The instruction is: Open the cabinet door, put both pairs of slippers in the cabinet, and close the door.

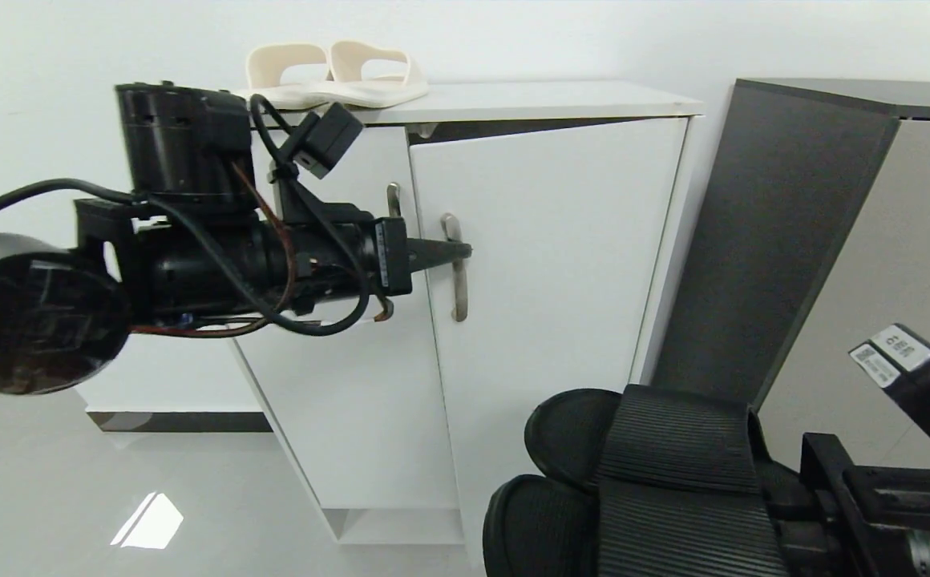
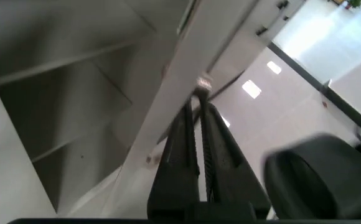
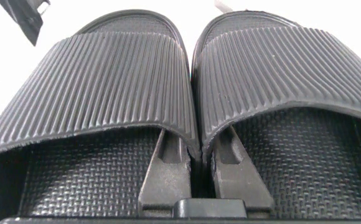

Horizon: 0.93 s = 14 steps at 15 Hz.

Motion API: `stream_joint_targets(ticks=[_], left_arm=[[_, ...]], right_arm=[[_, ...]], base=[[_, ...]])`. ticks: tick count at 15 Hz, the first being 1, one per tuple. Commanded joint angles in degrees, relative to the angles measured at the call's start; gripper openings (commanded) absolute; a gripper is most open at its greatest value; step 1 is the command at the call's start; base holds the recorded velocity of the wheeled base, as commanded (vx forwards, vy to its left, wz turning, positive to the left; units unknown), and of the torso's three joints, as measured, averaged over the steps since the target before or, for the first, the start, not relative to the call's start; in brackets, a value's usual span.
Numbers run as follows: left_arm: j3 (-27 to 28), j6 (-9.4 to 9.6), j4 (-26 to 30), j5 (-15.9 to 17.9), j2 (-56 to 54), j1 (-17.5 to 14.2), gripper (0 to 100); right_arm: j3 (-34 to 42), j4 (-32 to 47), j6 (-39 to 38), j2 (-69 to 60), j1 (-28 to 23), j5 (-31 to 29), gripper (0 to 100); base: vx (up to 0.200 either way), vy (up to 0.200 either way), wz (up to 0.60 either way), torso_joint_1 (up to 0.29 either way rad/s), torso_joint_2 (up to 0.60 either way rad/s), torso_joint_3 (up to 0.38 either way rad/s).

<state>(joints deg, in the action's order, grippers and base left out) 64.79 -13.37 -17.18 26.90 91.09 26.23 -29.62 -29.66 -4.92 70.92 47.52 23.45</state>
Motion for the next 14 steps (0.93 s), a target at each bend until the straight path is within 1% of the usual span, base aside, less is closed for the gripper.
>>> stream_joint_targets(ticks=[1, 2, 3, 4, 5, 7, 8, 9, 10, 12, 14], left_arm=[[-8.5, -0.07, 0.1, -0.3, -10.7, 0.4, 0], [-10.7, -0.07, 0.1, -0.3, -13.0, 0.3, 0], [-13.0, -0.07, 0.2, -0.3, -16.8, 0.3, 0], [-13.3, -0.25, 0.2, -0.4, -18.2, 0.0, 0], [-12.9, -0.69, 0.2, -0.4, -18.4, -1.0, 0], [-10.6, -0.87, 0.2, -0.4, -16.1, -3.7, 0], [-8.9, -1.22, 0.1, -0.4, -14.0, -4.3, 0], [-7.2, -2.27, 0.1, -0.4, -11.9, -4.6, 0], [-5.6, -2.89, -0.6, -0.4, -9.6, -4.6, 0], [-3.9, -3.15, -5.2, -1.0, -5.4, -5.6, 0], [-1.6, -3.85, -9.1, -3.0, -0.5, -6.6, 0]], right_arm=[[0.5, 0.0, 1.2, -0.7, 0.0, 0.0, 0], [0.8, 0.0, 1.8, -1.0, 0.0, 0.2, 0], [1.1, 0.0, 2.3, -1.3, 0.1, 1.6, 0], [1.3, 0.0, 2.5, -1.8, 0.0, 2.6, 0], [1.5, 0.0, 2.5, -2.2, 0.0, 3.4, 0], [1.8, 0.1, 2.6, -2.7, 0.1, 3.4, 0], [1.9, 0.1, 2.6, -3.2, 0.1, 3.4, 0], [1.9, 0.1, 2.6, -3.3, 0.1, 3.4, 0], [1.9, 0.1, 2.6, -3.6, 0.1, 3.4, 0], [2.3, 0.4, 3.5, -4.0, 0.1, 3.4, 0], [2.3, 0.4, 3.7, -4.0, 0.1, 3.4, 0]], base=[[0.000, 0.000, 0.00, 0.000, 0.00, 0.000], [0.000, 0.000, 0.00, 0.000, 0.00, 0.000], [0.000, 0.000, 0.00, 0.000, 0.00, 0.000], [0.000, 0.000, 0.00, 0.000, 0.00, 0.000], [0.000, 0.000, 0.00, 0.000, 0.00, 0.000], [0.000, 0.000, 0.00, 0.000, 0.00, 0.000], [0.000, 0.000, 0.00, 0.000, 0.00, 0.000], [0.000, 0.000, 0.00, 0.000, 0.00, 0.000], [0.000, 0.000, 0.00, 0.000, 0.00, 0.000], [0.000, 0.000, 0.00, 0.000, 0.00, 0.000], [0.000, 0.000, 0.00, 0.000, 0.00, 0.000]])
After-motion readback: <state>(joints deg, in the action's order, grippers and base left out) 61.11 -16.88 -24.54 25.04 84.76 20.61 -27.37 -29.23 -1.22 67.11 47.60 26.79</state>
